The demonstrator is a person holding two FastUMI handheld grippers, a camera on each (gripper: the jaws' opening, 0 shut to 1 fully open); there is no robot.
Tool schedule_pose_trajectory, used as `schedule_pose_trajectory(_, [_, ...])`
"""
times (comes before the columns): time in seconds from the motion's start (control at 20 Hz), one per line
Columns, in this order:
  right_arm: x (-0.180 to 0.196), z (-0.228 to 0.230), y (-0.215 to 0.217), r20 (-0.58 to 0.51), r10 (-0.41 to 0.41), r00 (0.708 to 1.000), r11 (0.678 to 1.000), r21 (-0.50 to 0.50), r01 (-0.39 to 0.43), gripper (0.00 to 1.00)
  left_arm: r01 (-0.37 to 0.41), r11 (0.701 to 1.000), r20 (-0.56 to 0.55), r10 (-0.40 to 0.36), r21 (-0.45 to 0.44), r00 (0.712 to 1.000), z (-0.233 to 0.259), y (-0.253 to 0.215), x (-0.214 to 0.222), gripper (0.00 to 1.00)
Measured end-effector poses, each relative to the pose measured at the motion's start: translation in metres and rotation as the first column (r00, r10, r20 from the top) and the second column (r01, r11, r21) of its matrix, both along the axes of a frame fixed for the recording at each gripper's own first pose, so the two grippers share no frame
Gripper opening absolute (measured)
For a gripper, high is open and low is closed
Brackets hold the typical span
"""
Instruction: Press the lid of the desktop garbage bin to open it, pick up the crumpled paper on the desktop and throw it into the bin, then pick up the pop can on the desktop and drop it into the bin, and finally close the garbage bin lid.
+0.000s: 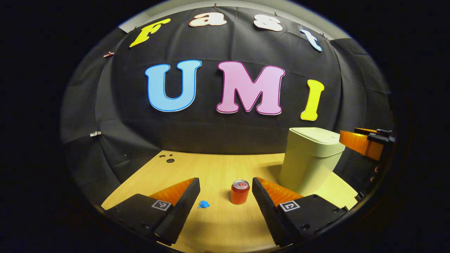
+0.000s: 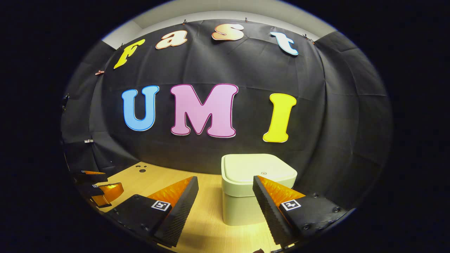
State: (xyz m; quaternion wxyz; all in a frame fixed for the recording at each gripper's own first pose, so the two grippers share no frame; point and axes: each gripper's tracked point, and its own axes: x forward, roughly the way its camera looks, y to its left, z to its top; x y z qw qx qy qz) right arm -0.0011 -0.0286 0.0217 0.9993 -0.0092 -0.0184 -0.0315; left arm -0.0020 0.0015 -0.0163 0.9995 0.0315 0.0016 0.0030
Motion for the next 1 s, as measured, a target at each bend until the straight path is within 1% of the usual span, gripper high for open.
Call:
schedule_pose_trajectory(0.15, [0.002, 0.004, -0.001, 0.005, 0.003, 1.000, 1.000, -0.017, -0.003, 0.97, 0.000, 1.000, -0.006, 0.000, 0.000, 1.000, -0.003, 0.000, -0.001, 0.96])
schedule_pose_trajectory(0.2, [0.002, 0.006, -0.002, 0.008, 0.002, 1.000, 1.000, -0.020, -0.002, 0.95, 0.000, 1.000, -0.006, 0.000, -0.001, 1.000, -0.002, -0.001, 0.000, 0.95])
schedule_pose_trajectory(0.3, [0.004, 0.008, -0.002, 0.012, 0.004, 1.000, 1.000, -0.018, -0.004, 0.89, -0.001, 1.000, -0.008, 0.001, 0.000, 1.000, -0.004, -0.001, 0.001, 0.95])
schedule_pose_trajectory(0.35, [0.004, 0.007, -0.001, 0.011, 0.006, 1.000, 1.000, -0.016, -0.005, 0.77, 0.000, 1.000, -0.012, 0.000, 0.002, 1.000, -0.007, -0.002, 0.001, 0.95])
schedule_pose_trajectory(0.4, [0.004, 0.007, 0.000, 0.008, 0.008, 1.000, 1.000, -0.017, -0.008, 0.75, 0.004, 1.000, -0.015, -0.004, 0.003, 1.000, -0.007, -0.003, 0.001, 0.96])
schedule_pose_trajectory(0.45, [0.005, 0.007, 0.002, 0.007, 0.013, 1.000, 1.000, -0.019, -0.012, 0.65, 0.007, 1.000, -0.013, -0.006, 0.005, 1.000, -0.008, -0.003, 0.001, 0.96])
schedule_pose_trajectory(0.5, [0.005, 0.008, 0.002, 0.007, 0.011, 1.000, 1.000, -0.026, -0.011, 0.64, 0.008, 1.000, -0.011, -0.008, 0.007, 1.000, -0.007, -0.004, 0.003, 0.96])
schedule_pose_trajectory(0.55, [0.005, 0.009, 0.001, 0.007, 0.011, 1.000, 0.999, -0.031, -0.010, 0.60, 0.008, 1.000, -0.010, -0.008, 0.009, 1.000, -0.007, -0.004, 0.003, 0.96])
schedule_pose_trajectory(0.65, [0.007, 0.007, 0.003, -0.007, 0.021, 1.000, 0.999, -0.030, -0.021, 0.47, 0.010, 1.000, -0.008, -0.010, 0.011, 1.000, -0.007, -0.006, 0.005, 0.96])
schedule_pose_trajectory(0.7, [0.008, 0.006, 0.003, -0.012, 0.022, 1.000, 0.999, -0.023, -0.022, 0.42, 0.012, 1.000, -0.009, -0.012, 0.011, 1.000, -0.007, -0.006, 0.006, 0.95])
schedule_pose_trajectory(0.75, [0.009, 0.007, 0.001, -0.011, 0.016, 1.000, 1.000, -0.017, -0.016, 0.30, 0.013, 1.000, -0.009, -0.013, 0.011, 1.000, -0.008, -0.006, 0.007, 0.95])
schedule_pose_trajectory(0.8, [0.010, 0.008, 0.000, -0.008, 0.013, 1.000, 1.000, -0.015, -0.013, 0.27, 0.014, 1.000, -0.009, -0.014, 0.011, 1.000, -0.007, -0.006, 0.008, 0.95])
schedule_pose_trajectory(0.9, [0.012, 0.009, 0.000, -0.009, 0.014, 1.000, 1.000, -0.018, -0.014, 0.27, 0.016, 1.000, -0.009, -0.016, 0.011, 1.000, -0.006, -0.007, 0.010, 0.96])
schedule_pose_trajectory(1.0, [0.011, 0.007, -0.001, -0.016, 0.014, 1.000, 1.000, -0.024, -0.015, 0.16, 0.021, 1.000, -0.012, -0.021, 0.013, 1.000, -0.007, -0.009, 0.011, 0.96])
